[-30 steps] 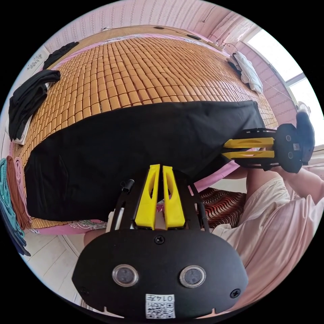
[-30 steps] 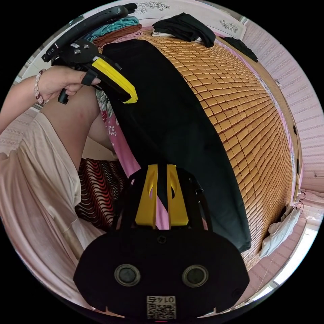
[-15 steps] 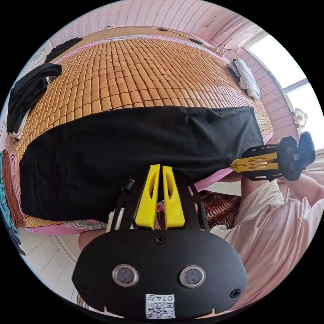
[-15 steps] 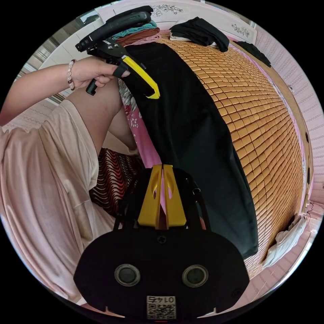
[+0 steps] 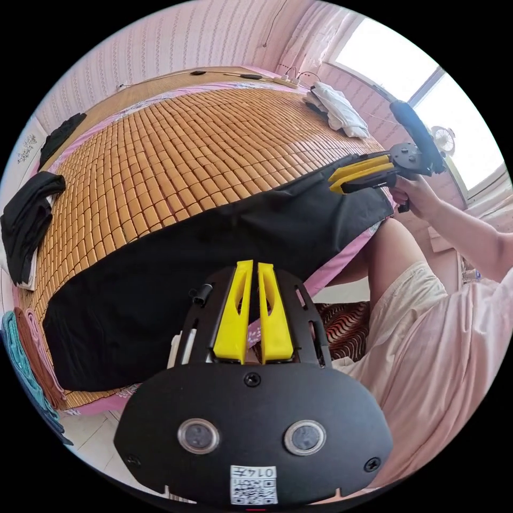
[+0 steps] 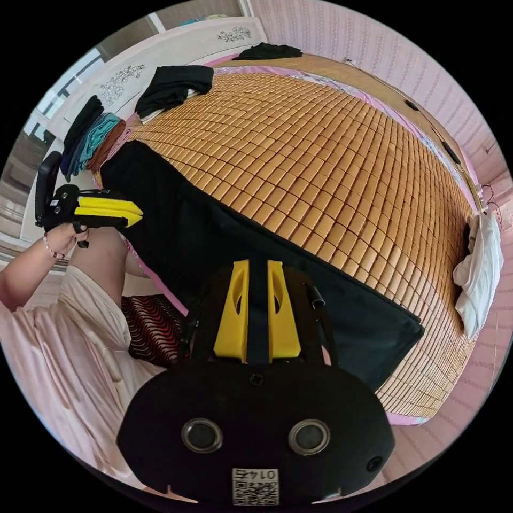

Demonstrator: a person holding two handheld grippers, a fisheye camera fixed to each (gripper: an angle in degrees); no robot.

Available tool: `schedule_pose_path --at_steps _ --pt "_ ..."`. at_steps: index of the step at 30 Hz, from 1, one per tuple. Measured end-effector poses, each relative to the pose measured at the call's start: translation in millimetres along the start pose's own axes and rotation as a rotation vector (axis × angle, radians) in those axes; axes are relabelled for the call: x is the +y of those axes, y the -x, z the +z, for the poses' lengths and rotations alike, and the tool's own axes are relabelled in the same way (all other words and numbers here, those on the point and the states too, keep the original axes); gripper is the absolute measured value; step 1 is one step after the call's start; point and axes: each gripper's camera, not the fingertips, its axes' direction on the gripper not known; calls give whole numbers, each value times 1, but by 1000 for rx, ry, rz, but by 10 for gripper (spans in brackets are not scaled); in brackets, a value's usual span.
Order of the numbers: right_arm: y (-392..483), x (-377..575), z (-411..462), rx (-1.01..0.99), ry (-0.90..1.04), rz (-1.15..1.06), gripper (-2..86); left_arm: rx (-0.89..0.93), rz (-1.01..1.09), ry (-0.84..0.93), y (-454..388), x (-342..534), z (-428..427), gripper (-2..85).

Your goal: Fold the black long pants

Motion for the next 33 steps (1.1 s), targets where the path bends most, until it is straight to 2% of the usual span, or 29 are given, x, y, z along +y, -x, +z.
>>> schedule_pose_path --at_steps 3,6,12,15,20,21,25,27,29,33 --pt "-18 -19 27 63 70 58 3 -94 -51 14 14 -16 16 -7" --pt "-38 -26 31 -4 27 144 -5 -138 -177 74 34 -17 36 -9" --pt "-60 -27 40 -140 -31 249 -7 -9 -309 -2 52 -3 37 -10" --pt "-36 -15 27 -141 -100 154 -5 -20 -324 -8 47 -1 32 -10" --pt "28 7 51 -153 49 -26 -3 -21 -87 -114 -11 9 2 -10" --pt "40 8 67 -102 114 -47 -3 5 -23 -105 -31 12 4 -10" --pt "52 -1 78 -66 93 -35 -3 2 182 45 -91 18 40 -10" --pt "58 -9 83 -56 116 -50 -3 -23 197 97 -99 22 56 -10" --pt "67 -19 85 -23 147 -84 -3 -33 193 72 -101 26 56 -10" --pt "102 -62 74 -36 80 -238 -3 -51 181 42 -105 31 44 -10"
